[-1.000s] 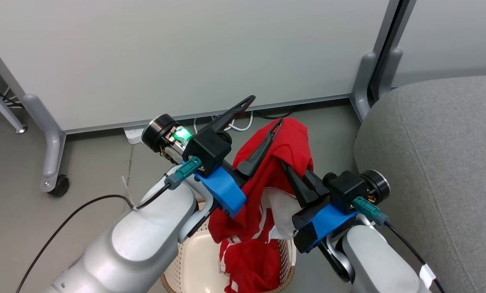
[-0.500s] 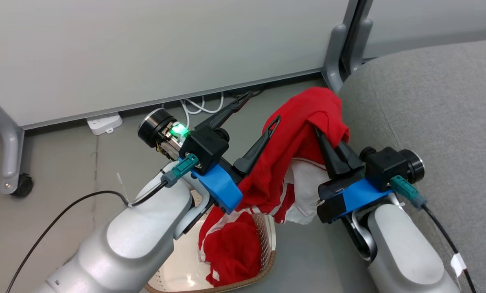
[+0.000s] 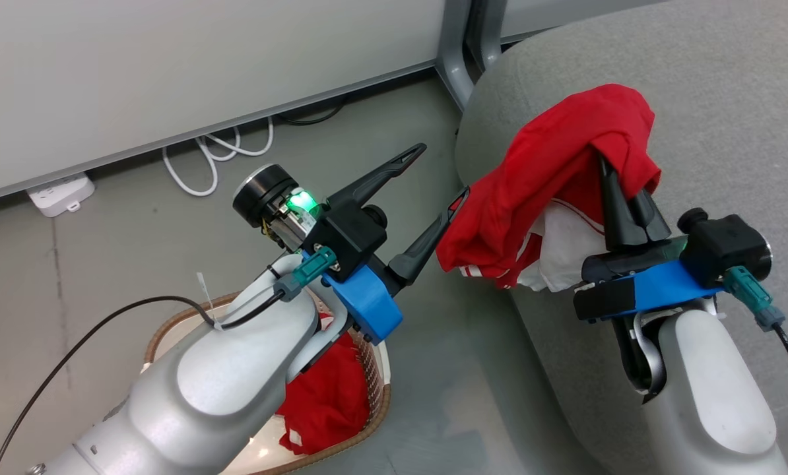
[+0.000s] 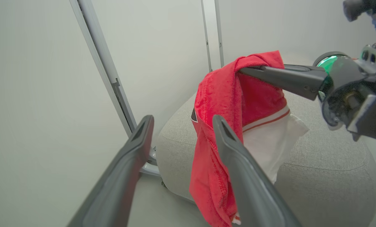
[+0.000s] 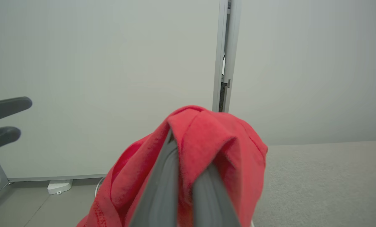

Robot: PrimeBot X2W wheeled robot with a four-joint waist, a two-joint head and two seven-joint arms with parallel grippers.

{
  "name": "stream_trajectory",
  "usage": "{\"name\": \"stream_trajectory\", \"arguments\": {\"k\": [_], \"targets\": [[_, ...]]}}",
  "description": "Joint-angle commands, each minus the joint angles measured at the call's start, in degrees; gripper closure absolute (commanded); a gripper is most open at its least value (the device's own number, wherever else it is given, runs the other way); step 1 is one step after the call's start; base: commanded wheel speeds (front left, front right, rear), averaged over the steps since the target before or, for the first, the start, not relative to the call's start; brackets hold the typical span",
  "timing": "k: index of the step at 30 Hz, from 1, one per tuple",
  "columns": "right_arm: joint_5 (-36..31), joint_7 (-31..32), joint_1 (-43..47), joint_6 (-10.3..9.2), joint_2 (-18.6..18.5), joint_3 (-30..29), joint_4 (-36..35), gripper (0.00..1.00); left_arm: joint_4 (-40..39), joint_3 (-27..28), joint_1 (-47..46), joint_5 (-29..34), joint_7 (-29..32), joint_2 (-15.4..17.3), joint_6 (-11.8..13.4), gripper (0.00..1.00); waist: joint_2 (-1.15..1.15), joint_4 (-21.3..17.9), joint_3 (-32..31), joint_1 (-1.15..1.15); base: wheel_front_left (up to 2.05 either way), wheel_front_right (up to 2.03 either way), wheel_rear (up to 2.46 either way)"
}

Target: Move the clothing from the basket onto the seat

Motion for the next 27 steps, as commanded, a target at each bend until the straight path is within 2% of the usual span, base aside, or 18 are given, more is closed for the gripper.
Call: {"name": "stream_trajectory", "arguments": {"k": [1,15,27], "targets": [[-0.54,-0.05,0.84,-0.04,0.33,-1.10,-0.89,1.00,-0.24,-0.46,-0.44,0.33,0.28,0.25,-0.03,0.00,0.00,-2.11,1.27,0.00,0.00,0.00,0.00],[0.15,-0.05,5.24,-0.03,0.77,-9.23,-3.99,1.00,-1.25,-3.28,-0.61,0.95,2.04,0.18,-0.91,0.00,0.00,-8.24,4.92,0.00,0.00,0.00,0.00],[2.31,-0.05,6.26,-0.04,0.83,-9.65,-4.51,1.00,-1.90,-4.26,-0.84,0.96,2.72,0.61,-0.57,0.00,0.00,-9.82,6.98,0.00,0.00,0.00,0.00]]}}
